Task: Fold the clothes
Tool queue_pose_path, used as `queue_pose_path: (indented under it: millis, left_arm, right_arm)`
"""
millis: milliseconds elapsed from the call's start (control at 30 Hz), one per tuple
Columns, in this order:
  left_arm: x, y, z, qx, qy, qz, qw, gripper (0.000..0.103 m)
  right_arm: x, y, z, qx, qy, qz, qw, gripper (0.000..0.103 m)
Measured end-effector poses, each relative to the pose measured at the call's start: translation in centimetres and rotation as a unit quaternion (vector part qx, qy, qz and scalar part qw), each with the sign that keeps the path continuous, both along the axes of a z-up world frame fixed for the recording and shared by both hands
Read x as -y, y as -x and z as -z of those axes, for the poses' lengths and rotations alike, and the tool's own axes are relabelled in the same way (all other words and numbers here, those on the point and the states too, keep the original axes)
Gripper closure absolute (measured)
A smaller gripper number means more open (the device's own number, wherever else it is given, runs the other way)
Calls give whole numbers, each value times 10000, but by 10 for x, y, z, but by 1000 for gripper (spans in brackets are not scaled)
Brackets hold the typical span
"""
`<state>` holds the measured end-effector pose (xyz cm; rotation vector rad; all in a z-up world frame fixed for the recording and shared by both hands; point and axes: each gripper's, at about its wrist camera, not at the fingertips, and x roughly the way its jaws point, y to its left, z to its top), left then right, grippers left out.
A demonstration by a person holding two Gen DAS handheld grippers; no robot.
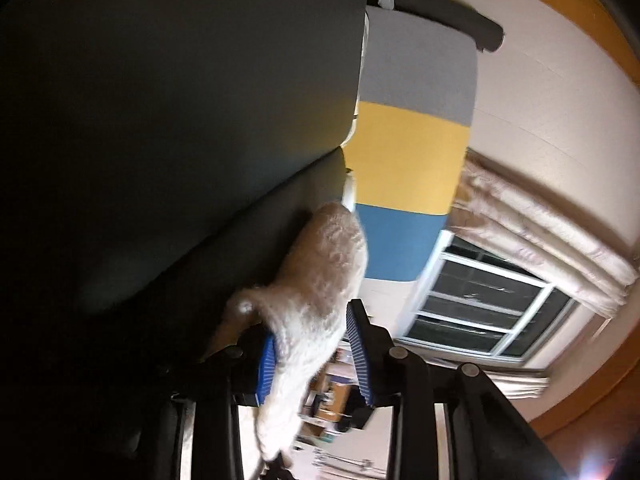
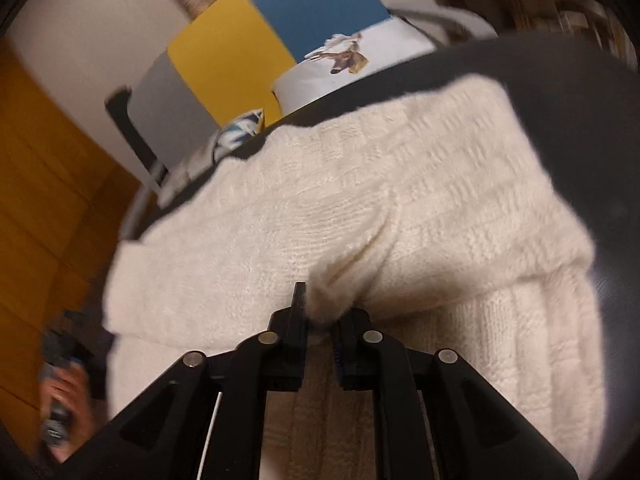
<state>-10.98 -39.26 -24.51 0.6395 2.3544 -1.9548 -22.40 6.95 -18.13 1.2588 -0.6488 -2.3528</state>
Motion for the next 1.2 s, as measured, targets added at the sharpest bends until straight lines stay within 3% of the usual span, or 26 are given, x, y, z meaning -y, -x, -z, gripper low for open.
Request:
queue_pose_path:
  millis: [67, 133, 200, 267, 333, 400, 467, 533, 633, 700, 767, 833, 900, 1033, 1100, 1167, 1200]
  left_arm:
    - [-3, 5, -7, -16, 216, 54, 9998, 81]
    - [-7, 4, -21, -107, 643, 57, 9979, 94]
    - [-12, -3, -48, -162, 1660, 263, 9856, 94]
    - [-19, -8, -67, -34, 2523, 523, 9662, 94]
    - [-20, -12, -54, 288, 2617, 914, 9604, 95]
    - [-14, -16, -40, 686, 2463, 1165, 9597, 91]
    - [1, -23, -34, 461, 1895, 1281, 9724, 80]
    - [18, -21, -42, 370, 1862, 1298, 9732, 78]
    - [45, 10, -73, -5, 2565, 1632, 9527, 70]
    - [53, 46, -97, -331, 3253, 2119, 9210, 69]
    - [53, 93, -121, -816, 3802, 3029, 8700, 69]
    - [43, 136, -137, -910, 4224, 3976, 8095, 68]
    - [32, 165, -146, -843, 4700, 4587, 7494, 67]
    - [-4, 201, -150, -690, 5369, 5559, 6309, 64]
    - [-11, 194, -140, -658, 5497, 6005, 5769, 64]
    - [-22, 195, -126, -645, 5538, 6358, 5337, 64]
    - [-25, 194, -121, -684, 5473, 6519, 5204, 64]
  right_arm:
    - [-2, 3, 0, 88, 133, 85, 9998, 90]
    - [2, 6, -6, 87, 18, 136, 9999, 91]
    - [13, 2, -27, -284, -360, -29, 9989, 91]
    - [28, -8, -57, -919, -766, -303, 9924, 91]
    - [39, -12, -65, -1078, -1274, -504, 9847, 91]
    - [41, -7, -44, -749, -1599, -537, 9828, 91]
    - [40, -4, -20, -438, -1698, -535, 9831, 91]
    - [27, -7, -12, -480, -1227, -395, 9905, 90]
    - [12, -6, -3, -409, -605, -341, 9967, 90]
    - [5, -5, 1, -344, -231, -337, 9986, 90]
    - [-3, -3, 6, -278, 144, -332, 9990, 90]
    - [-7, -1, 9, -216, 439, -404, 9980, 89]
    - [-5, 3, 9, -164, 574, -633, 9962, 84]
    - [12, 4, -7, -172, 271, -1437, 9891, 50]
    - [22, 10, -14, -89, 25, -1691, 9856, 43]
    - [32, 18, -21, 30, -153, -1804, 9835, 36]
    - [35, 22, -24, 60, -170, -1733, 9847, 36]
